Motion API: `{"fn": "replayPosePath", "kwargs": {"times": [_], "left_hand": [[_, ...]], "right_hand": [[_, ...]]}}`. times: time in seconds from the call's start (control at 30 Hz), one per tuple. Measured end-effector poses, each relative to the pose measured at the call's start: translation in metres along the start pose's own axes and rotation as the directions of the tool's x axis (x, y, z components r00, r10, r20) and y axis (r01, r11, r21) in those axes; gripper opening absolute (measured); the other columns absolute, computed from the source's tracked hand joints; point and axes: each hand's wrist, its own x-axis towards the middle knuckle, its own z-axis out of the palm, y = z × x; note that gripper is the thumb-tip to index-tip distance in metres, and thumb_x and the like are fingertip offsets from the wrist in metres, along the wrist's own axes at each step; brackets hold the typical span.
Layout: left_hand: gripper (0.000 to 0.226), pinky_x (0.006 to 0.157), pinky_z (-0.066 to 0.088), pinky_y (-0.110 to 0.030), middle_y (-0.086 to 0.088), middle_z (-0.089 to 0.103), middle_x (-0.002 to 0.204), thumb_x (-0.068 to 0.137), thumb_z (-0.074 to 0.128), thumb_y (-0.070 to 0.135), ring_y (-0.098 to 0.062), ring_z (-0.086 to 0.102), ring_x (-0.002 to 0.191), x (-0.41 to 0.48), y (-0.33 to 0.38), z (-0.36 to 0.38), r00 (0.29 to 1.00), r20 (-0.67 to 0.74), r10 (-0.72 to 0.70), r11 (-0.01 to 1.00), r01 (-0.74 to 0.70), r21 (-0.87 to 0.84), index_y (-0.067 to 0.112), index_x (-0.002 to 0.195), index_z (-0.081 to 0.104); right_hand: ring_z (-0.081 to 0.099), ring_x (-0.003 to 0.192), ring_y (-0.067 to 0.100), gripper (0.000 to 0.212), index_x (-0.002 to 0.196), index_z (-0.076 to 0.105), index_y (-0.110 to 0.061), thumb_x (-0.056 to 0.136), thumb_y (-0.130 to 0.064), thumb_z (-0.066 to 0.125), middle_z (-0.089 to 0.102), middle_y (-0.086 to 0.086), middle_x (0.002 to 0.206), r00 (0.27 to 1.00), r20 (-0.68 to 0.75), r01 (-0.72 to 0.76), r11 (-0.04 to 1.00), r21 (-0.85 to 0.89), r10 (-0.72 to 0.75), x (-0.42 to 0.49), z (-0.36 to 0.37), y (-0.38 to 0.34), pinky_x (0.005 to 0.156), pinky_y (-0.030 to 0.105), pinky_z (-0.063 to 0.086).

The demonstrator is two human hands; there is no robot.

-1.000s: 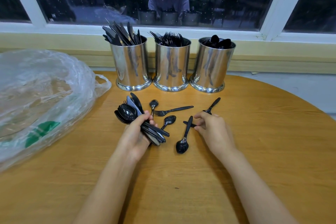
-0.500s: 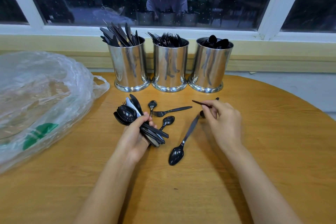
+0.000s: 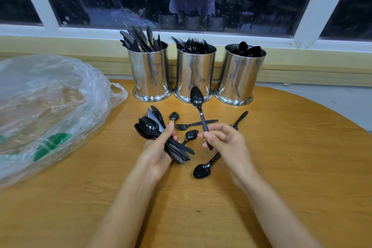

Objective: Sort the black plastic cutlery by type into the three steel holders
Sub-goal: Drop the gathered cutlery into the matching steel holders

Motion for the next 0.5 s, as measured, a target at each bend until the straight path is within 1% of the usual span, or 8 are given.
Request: {"fn": "replayPosePath", "kwargs": {"times": [0.1, 0.17, 0.2, 0.27, 0.3, 0.4, 0.43, 0.5], "left_hand": [[0.026, 0.085, 0.048, -0.037, 0.0, 0.055, 0.066, 0.072, 0.073, 0.034, -0.014, 0.054, 0.065, -0.003, -0.002, 0.002, 0.999, 0.036, 0.0, 0.998, -0.002, 0.057, 0.012, 0.079, 0.06], [0.027, 0.092, 0.047, -0.042, 0.0, 0.056, 0.066, 0.073, 0.072, 0.036, -0.014, 0.056, 0.063, -0.004, -0.003, 0.003, 0.998, 0.07, 0.004, 0.998, -0.009, 0.061, 0.012, 0.078, 0.06], [0.026, 0.091, 0.05, -0.042, 0.0, 0.058, 0.065, 0.076, 0.071, 0.035, -0.013, 0.059, 0.061, -0.005, -0.003, 0.004, 0.997, 0.076, 0.006, 0.998, -0.011, 0.065, 0.011, 0.079, 0.061], [0.023, 0.076, 0.052, -0.035, 0.001, 0.06, 0.066, 0.079, 0.072, 0.032, -0.011, 0.061, 0.058, -0.005, -0.003, 0.005, 0.999, 0.052, 0.014, 0.997, -0.018, 0.071, 0.012, 0.079, 0.062], [0.022, 0.072, 0.051, -0.032, 0.001, 0.059, 0.067, 0.079, 0.073, 0.031, -0.01, 0.059, 0.058, -0.005, -0.003, 0.005, 0.999, 0.04, 0.017, 0.998, -0.02, 0.066, 0.012, 0.079, 0.062], [0.015, 0.072, 0.05, -0.031, 0.0, 0.058, 0.068, 0.087, 0.07, 0.021, -0.01, 0.055, 0.058, -0.002, -0.003, 0.002, 0.999, 0.028, 0.024, 0.999, -0.025, 0.035, 0.009, 0.081, 0.063], [0.012, 0.072, 0.05, -0.031, 0.0, 0.059, 0.069, 0.089, 0.067, 0.018, -0.009, 0.055, 0.058, -0.002, -0.002, 0.002, 0.999, 0.027, 0.032, 0.999, -0.033, 0.018, 0.009, 0.083, 0.063], [0.006, 0.07, 0.049, -0.031, 0.0, 0.06, 0.069, 0.091, 0.064, 0.015, -0.009, 0.053, 0.059, -0.002, 0.001, 0.0, 0.998, 0.022, 0.051, 0.999, -0.051, -0.008, 0.01, 0.089, 0.064]], "right_hand": [[0.065, 0.062, 0.006, 0.007, 0.09, 0.071, -0.016, 0.084, -0.012, 0.072, 0.073, -0.004, 0.077, 1.0, -0.031, -0.005, 1.0, -0.014, 0.005, -0.001, 0.01, 0.004, 0.059, 0.011, 0.047], [0.062, 0.059, 0.004, 0.007, 0.086, 0.073, -0.015, 0.081, -0.011, 0.076, 0.069, -0.006, 0.07, 1.0, -0.008, 0.001, 0.999, -0.036, -0.001, -0.002, 0.016, 0.006, 0.059, 0.013, 0.049], [0.061, 0.059, 0.003, 0.007, 0.084, 0.073, -0.014, 0.079, -0.012, 0.077, 0.068, -0.006, 0.068, 1.0, 0.01, 0.012, 0.997, -0.071, -0.012, -0.003, 0.018, 0.008, 0.06, 0.014, 0.049], [0.058, 0.061, 0.0, 0.007, 0.08, 0.074, -0.014, 0.076, -0.014, 0.08, 0.068, -0.005, 0.067, 0.997, 0.043, 0.062, 0.986, -0.152, -0.057, -0.006, 0.023, 0.011, 0.062, 0.013, 0.049], [0.056, 0.062, -0.001, 0.007, 0.078, 0.074, -0.015, 0.076, -0.014, 0.08, 0.068, -0.006, 0.067, 0.995, 0.061, 0.094, 0.979, -0.179, -0.084, -0.007, 0.025, 0.012, 0.062, 0.013, 0.048], [0.053, 0.064, 0.001, 0.005, 0.077, 0.076, -0.022, 0.077, -0.018, 0.079, 0.07, -0.003, 0.071, 0.982, 0.11, 0.175, 0.955, -0.238, -0.152, -0.007, 0.024, 0.012, 0.063, 0.014, 0.045], [0.054, 0.066, 0.0, 0.007, 0.077, 0.076, -0.025, 0.078, -0.018, 0.078, 0.07, -0.003, 0.074, 0.979, 0.106, 0.194, 0.946, -0.259, -0.172, -0.005, 0.02, 0.01, 0.064, 0.014, 0.045], [0.055, 0.07, -0.002, 0.01, 0.079, 0.075, -0.027, 0.08, -0.017, 0.076, 0.07, -0.008, 0.077, 0.978, 0.053, 0.21, 0.935, -0.286, -0.204, 0.002, 0.006, 0.007, 0.067, 0.012, 0.045]]}}
